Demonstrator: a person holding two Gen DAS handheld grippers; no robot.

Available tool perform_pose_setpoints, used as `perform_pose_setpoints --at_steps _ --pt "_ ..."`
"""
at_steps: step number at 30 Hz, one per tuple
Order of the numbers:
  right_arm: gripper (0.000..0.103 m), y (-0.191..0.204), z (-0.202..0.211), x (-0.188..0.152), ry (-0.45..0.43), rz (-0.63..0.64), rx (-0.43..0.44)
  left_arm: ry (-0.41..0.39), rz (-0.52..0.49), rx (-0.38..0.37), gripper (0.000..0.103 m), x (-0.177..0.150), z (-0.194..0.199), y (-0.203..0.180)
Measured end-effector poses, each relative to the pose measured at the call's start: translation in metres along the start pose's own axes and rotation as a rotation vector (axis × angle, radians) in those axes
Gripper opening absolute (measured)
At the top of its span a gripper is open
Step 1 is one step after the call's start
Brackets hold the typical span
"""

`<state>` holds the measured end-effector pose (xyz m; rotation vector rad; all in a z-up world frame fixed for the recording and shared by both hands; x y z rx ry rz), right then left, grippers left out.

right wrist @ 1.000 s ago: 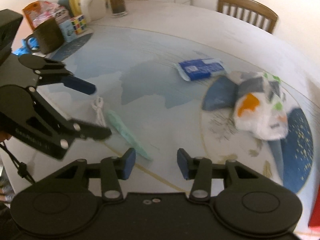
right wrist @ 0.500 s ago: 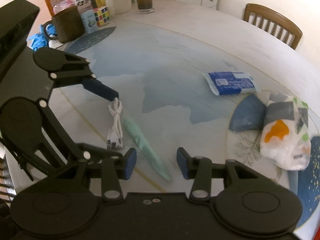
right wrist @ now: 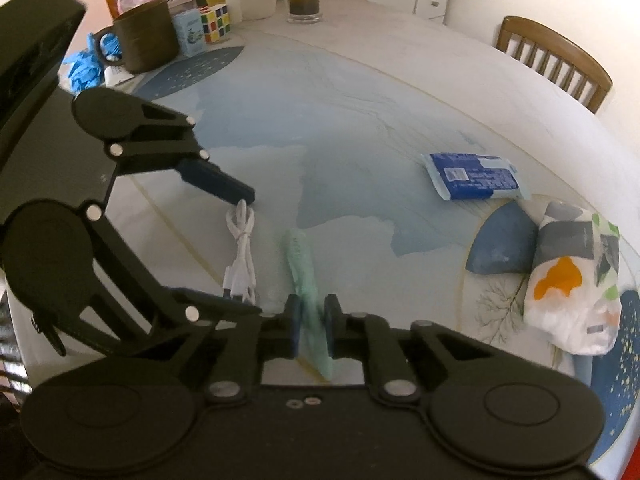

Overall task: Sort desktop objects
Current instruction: 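Grasp the white USB cable with the left tool while the right tool grasps the mint-green stick, then carry the cable with the left tool while the right tool carries the green stick to the box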

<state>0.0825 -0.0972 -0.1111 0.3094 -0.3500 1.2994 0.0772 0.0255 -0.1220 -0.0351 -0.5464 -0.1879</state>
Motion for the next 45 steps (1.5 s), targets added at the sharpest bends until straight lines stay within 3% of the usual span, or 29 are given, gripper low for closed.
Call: perform_pose_setpoints --at_steps 12,30,45 --pt "0.010 -0.023 0.021 -0.023 0.000 -0.132 -0.029 -0.004 -0.008 -0.027 0.076 0.010 0.006 -0.013" --pt "0.009 -0.062 0.080 -0.068 -0.062 -0.273 -0.081 -0.047 -0.103 -0.095 0.076 0.065 0.012 -0.067" --pt "0.009 -0.106 0.141 -0.100 -0.134 -0.309 -0.140 -0.085 -0.184 -0.138 0.076 0.119 0.019 -0.124"
Point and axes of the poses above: each gripper's, at about its wrist camera, not at the fingertips, and z roughly against the way its jaws point, y to its left, x to its top, the point moved 5 cm from there along -z, roughly the way its jaws point, and after that the axes turned 6 degrees about y, right-handed, at the moved point
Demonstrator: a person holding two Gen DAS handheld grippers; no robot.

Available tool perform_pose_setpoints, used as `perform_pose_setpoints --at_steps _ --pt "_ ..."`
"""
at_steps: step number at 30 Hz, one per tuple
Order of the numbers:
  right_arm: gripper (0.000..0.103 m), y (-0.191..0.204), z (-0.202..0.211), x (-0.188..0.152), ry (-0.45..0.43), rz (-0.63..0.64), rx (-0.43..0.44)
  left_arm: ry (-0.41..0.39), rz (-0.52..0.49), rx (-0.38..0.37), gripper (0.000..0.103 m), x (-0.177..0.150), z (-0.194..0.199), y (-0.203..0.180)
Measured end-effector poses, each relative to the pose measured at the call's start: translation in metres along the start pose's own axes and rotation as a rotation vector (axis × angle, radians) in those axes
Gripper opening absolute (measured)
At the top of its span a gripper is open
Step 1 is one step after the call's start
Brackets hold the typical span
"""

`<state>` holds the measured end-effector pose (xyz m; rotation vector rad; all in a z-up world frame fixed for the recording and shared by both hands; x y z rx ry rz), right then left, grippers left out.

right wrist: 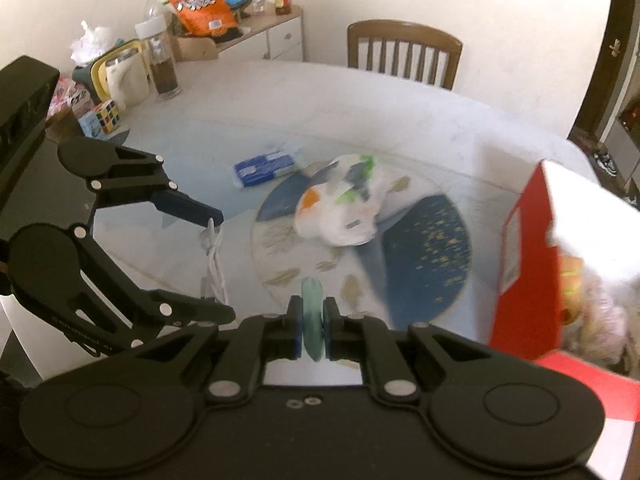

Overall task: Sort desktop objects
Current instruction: 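Carry the cable with the left tool while the right tool carries the green stick to the box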

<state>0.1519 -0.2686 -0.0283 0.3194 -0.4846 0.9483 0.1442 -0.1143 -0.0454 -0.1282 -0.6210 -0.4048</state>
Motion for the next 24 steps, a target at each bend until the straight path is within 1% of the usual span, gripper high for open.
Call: perform_pose_setpoints --at_steps 9,17,24 --pt "0.009 -0.045 0.039 0.008 -0.072 -0.023 -0.046 -0.041 -0.037 -0.015 0.076 0.049 -0.006 -0.016" --pt "0.009 -0.090 0.071 0.012 -0.134 -0.041 -0.089 -0.082 -0.083 -0.026 0.076 0.101 -0.015 -0.033" --pt "0.009 -0.136 0.087 0.008 -0.158 -0.060 -0.119 -0.110 -0.129 -0.037 0.076 0.146 -0.029 -0.058"
Point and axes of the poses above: each gripper's, at about its wrist camera, not at the fingertips, and z roughly against the way its jaws point, y to its left, x to its top, the point moved 5 cm from there along -z, roughly the way its jaws point, and after that the axes turned 6 degrees about y, right-handed, at the moved point
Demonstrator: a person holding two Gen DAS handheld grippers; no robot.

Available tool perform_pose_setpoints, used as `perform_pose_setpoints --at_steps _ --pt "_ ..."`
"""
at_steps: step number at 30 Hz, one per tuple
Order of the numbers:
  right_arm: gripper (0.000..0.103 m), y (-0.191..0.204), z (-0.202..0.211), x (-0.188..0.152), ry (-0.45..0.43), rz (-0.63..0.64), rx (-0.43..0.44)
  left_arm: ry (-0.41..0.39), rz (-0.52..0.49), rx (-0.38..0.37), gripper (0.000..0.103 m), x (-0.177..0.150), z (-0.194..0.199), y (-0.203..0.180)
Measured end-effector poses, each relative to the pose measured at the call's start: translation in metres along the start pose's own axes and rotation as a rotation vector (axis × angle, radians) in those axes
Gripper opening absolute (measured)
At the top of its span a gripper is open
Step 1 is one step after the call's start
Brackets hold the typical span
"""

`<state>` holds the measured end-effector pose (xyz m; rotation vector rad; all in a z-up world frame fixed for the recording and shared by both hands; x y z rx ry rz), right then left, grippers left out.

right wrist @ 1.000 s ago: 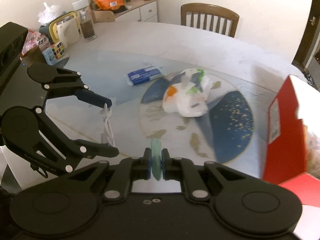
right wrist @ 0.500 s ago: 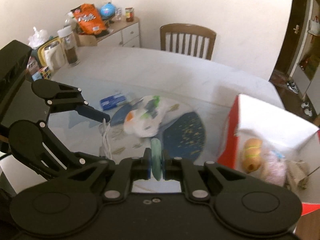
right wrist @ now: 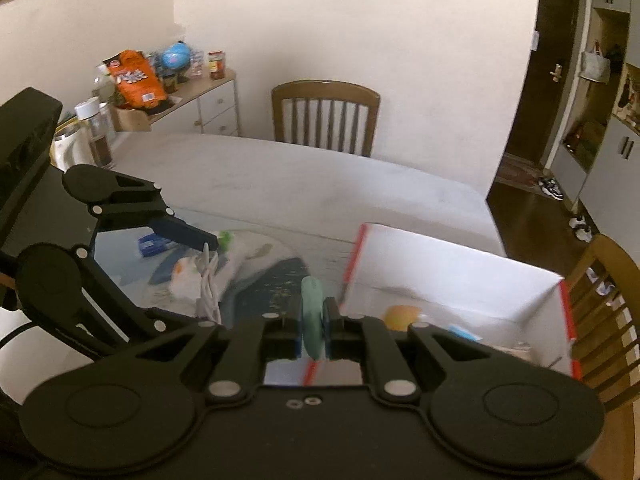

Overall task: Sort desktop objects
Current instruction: 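Carry the cable with the left tool while the right tool carries the green stick to the box, then lower the cable with the left tool while the right tool lowers the green stick into the box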

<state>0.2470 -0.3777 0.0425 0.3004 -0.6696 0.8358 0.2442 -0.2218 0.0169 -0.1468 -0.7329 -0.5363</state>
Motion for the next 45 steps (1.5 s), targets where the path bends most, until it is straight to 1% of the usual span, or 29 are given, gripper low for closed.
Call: perform_pose_setpoints --at_steps 4,7,15,21,27,31,35,40,45 --pt "0.009 -0.026 0.002 -0.005 -0.001 -0.013 -0.014 -0.005 -0.028 -0.013 0.076 0.021 -0.015 -0.014" --pt "0.009 -0.043 0.003 -0.010 0.000 -0.026 -0.021 -0.001 -0.042 -0.018 0.076 0.032 -0.025 -0.024" --pt "0.009 -0.082 0.006 -0.024 0.006 -0.059 -0.040 0.038 -0.068 -0.031 0.076 0.054 -0.057 -0.039" --pt "0.009 -0.108 0.000 -0.034 0.020 -0.078 -0.058 0.110 -0.082 -0.045 0.076 0.071 -0.092 -0.047" --pt "0.009 -0.130 -0.014 -0.040 0.041 -0.094 -0.081 0.200 -0.114 -0.051 0.076 0.076 -0.124 -0.054" --pt "0.009 -0.142 -0.025 -0.041 0.053 -0.099 -0.097 0.289 -0.096 -0.062 0.076 0.075 -0.146 -0.053" --pt "0.009 -0.152 -0.037 -0.044 0.068 -0.111 -0.107 0.352 -0.075 -0.083 0.076 0.073 -0.161 -0.050" --pt "0.009 -0.161 -0.058 -0.046 0.102 -0.119 -0.124 0.412 -0.060 -0.102 0.076 0.072 -0.177 -0.051" --pt "0.009 -0.165 -0.076 -0.050 0.129 -0.118 -0.121 0.443 -0.021 -0.127 0.076 0.072 -0.186 -0.048"
Point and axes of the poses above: each gripper's, at about its wrist camera, not at the fingertips, and z roughly against the way its jaws point, y to its left, x to its top, the point moved 5 cm from there along -z, roughly the way its jaws point, and after that the axes turned 6 degrees about y, right-handed, at the moved point
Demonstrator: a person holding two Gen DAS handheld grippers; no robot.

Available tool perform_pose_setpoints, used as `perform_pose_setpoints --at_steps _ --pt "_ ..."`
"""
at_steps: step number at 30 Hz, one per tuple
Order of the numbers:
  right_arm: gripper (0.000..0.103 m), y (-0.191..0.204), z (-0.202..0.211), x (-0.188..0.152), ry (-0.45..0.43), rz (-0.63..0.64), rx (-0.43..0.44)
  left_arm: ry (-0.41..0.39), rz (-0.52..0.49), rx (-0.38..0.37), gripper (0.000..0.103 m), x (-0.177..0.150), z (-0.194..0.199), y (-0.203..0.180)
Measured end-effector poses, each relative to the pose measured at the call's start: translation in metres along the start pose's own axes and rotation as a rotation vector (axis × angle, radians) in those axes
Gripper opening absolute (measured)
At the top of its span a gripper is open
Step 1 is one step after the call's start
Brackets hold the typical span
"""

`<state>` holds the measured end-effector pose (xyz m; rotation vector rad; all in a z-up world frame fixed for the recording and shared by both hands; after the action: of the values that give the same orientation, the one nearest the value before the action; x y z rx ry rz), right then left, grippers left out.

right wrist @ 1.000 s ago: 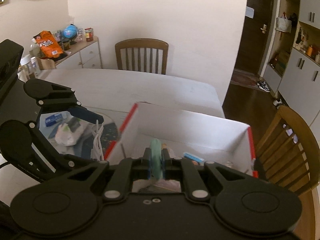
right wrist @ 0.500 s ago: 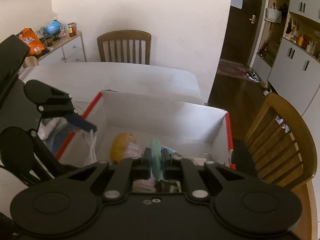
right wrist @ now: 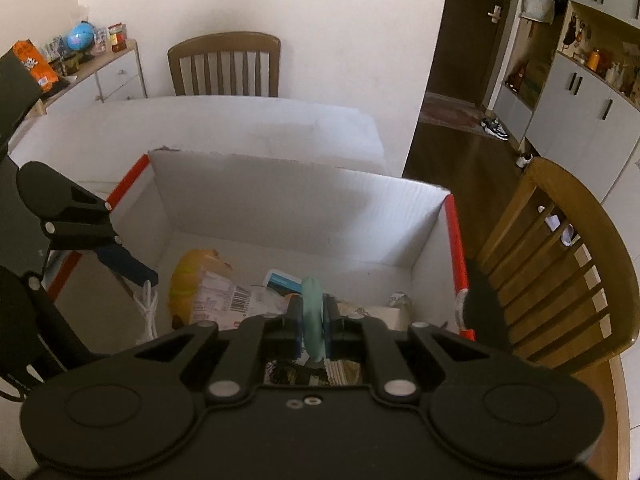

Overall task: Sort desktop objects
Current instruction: 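Lower the cable with the left tool while the right tool lowers the green stick into the box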

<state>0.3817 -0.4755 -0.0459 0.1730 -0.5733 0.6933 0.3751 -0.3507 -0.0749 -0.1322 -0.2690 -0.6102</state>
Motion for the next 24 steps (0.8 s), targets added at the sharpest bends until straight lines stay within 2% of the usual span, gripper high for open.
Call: perform_pose_setpoints --at_steps 5,13,16,19,21,24 --pt "0.009 -0.002 -0.019 -0.003 0.040 -0.010 0.002 0.018 0.032 -0.046 0.076 0.003 -0.006 0.002" --pt "0.009 -0.001 -0.037 -0.012 0.089 -0.018 0.042 0.025 0.045 -0.062 0.076 0.003 -0.009 0.003" --pt "0.018 0.001 -0.039 -0.015 0.100 -0.012 0.050 0.018 0.046 -0.062 0.076 0.003 -0.008 0.003" --pt "0.022 0.001 -0.037 -0.017 0.102 -0.012 0.058 0.016 0.049 -0.058 0.076 0.003 -0.007 0.003" --pt "0.031 0.000 -0.035 -0.018 0.103 -0.017 0.063 0.014 0.051 -0.055 0.077 0.004 -0.007 0.002" --pt "0.037 -0.001 -0.030 -0.018 0.097 -0.013 0.062 -0.002 0.040 -0.059 0.084 0.003 -0.004 -0.002"
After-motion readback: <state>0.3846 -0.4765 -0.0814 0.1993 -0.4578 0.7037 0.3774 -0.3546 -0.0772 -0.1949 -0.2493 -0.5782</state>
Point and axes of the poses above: each gripper's, at about its wrist camera, not at the fingertips, and z roughly against the way its jaws point, y to its left, x to its top, the point moved 5 cm from there along -z, roughly the way its jaws point, and after that the axes turned 6 degrees about y, right-handed, at the moved point
